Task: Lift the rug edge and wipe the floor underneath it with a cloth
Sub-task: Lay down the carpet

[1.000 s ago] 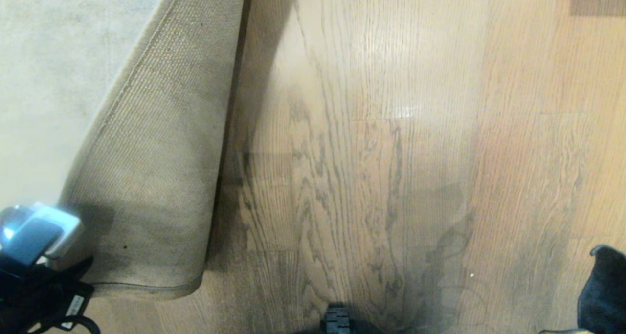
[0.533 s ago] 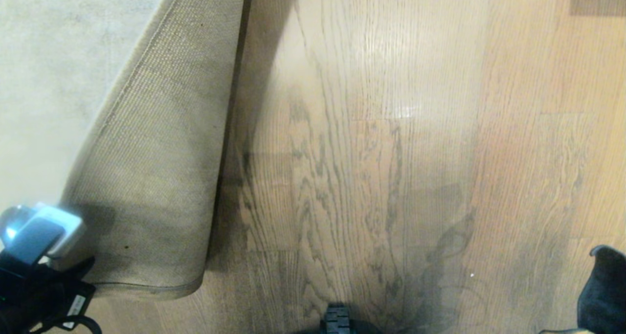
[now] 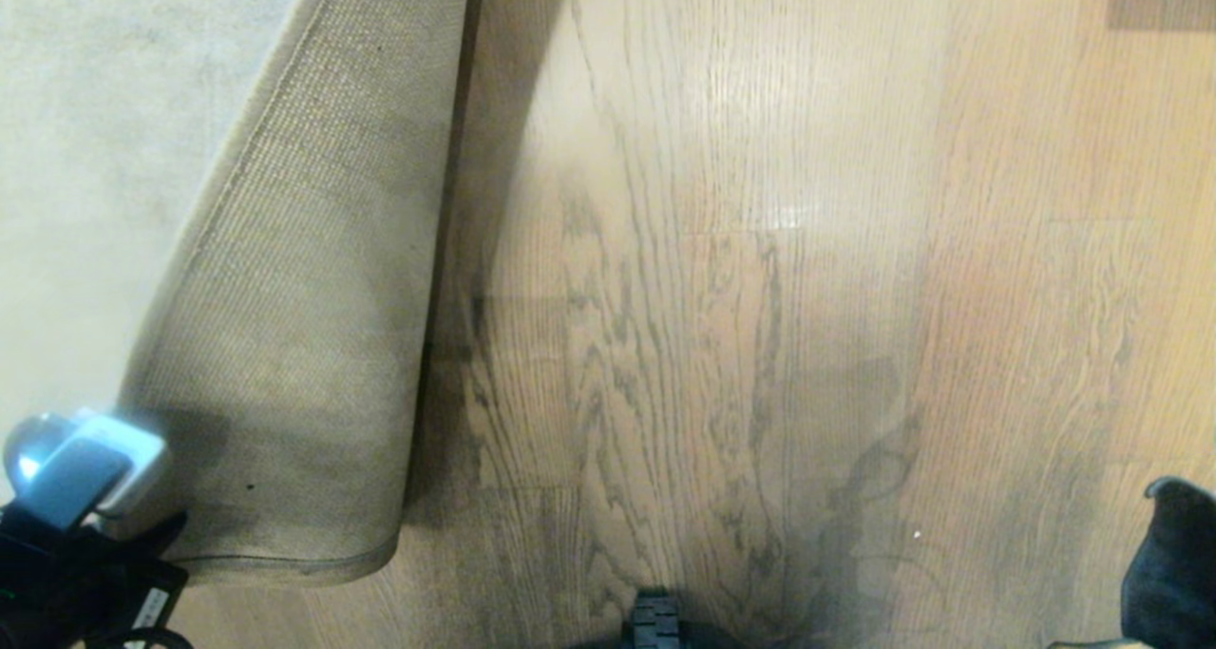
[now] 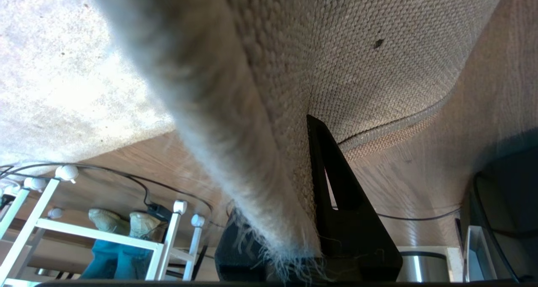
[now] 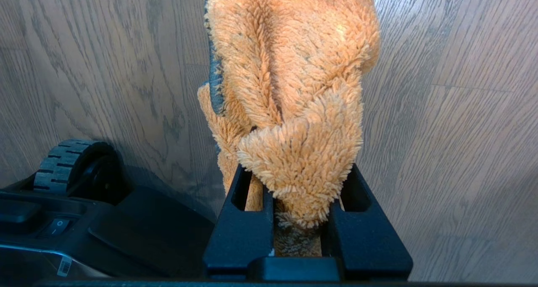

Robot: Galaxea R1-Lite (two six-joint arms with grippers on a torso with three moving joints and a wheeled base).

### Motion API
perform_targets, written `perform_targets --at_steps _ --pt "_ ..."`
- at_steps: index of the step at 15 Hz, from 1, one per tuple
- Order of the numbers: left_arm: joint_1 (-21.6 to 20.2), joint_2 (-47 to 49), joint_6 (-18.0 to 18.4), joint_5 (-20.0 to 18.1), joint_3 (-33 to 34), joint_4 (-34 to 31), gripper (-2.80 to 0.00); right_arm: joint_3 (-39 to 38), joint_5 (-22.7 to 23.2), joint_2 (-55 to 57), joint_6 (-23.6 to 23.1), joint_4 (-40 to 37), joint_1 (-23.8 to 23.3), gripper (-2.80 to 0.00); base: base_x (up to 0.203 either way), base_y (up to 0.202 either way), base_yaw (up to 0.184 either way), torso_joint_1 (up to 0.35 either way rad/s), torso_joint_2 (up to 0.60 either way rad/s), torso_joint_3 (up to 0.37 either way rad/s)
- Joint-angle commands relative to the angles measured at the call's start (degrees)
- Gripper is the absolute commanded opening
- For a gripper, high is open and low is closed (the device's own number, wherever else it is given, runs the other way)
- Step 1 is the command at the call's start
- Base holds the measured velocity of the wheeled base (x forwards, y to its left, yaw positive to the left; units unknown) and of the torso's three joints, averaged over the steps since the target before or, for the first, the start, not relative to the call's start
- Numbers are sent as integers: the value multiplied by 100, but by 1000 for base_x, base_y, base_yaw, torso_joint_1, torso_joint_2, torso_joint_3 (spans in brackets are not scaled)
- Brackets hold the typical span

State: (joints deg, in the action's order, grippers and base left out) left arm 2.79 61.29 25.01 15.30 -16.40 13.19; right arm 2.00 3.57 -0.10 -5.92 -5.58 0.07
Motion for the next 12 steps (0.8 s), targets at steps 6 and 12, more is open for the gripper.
perform_targets --at_steps 6,12 --pt "50 113 -14 -1 -30 25 -280 2 4 10 -5 -4 1 -280 0 0 0 0 0 0" --pt "143 269 -75 -1 -74 44 -280 2 4 10 -7 -3 1 -280 0 0 0 0 0 0"
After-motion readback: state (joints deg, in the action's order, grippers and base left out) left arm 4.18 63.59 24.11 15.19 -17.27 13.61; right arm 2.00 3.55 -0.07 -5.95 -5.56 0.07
